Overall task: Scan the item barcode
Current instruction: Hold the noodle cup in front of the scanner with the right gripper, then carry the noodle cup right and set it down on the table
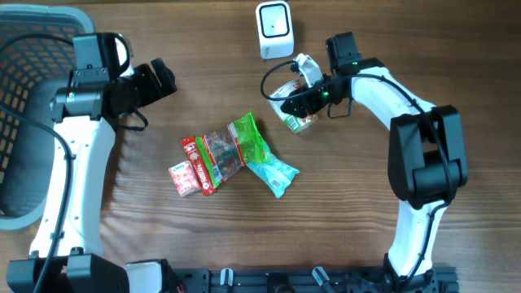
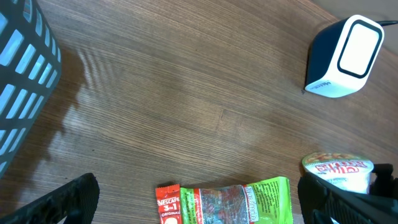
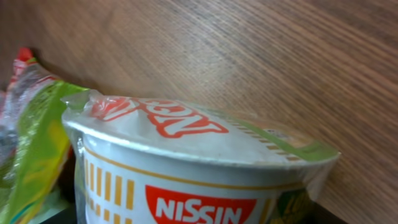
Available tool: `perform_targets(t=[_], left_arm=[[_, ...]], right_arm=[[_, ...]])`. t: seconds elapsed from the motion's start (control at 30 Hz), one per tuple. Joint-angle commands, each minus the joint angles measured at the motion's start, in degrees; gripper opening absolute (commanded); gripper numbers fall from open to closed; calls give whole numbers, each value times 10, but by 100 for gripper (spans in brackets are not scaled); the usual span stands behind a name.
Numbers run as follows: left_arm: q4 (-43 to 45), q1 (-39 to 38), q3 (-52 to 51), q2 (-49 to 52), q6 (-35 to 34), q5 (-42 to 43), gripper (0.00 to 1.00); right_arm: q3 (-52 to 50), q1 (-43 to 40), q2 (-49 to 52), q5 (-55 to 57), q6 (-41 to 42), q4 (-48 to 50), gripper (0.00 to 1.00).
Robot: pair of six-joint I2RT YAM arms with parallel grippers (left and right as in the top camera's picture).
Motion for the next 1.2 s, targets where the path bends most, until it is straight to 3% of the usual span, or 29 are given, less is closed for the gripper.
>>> perform_targets(t=[0.0, 0.23, 0.37, 0.43, 0.5, 0.9, 1.17], left_arm=[[1, 4, 3, -4, 7, -2, 100], [1, 4, 3, -4, 7, -2, 100], [2, 4, 3, -4, 7, -2, 100], [1, 4, 3, -4, 7, -2, 100], [2, 4, 3, -4, 7, -2, 100], [1, 4, 3, -4, 7, -2, 100], [1, 4, 3, -4, 7, -2, 100]], right_arm=[[13, -27, -33, -84, 17, -6, 63], [13, -102, -186, -186, 38, -44, 65], [13, -121, -288, -186, 114, -23, 64], [13, -121, -327, -176, 228, 19, 62], [13, -114, -338, -174, 271, 50, 59], [13, 22, -322, 245, 220, 139, 56], [13, 108, -229, 466, 170, 224, 55]])
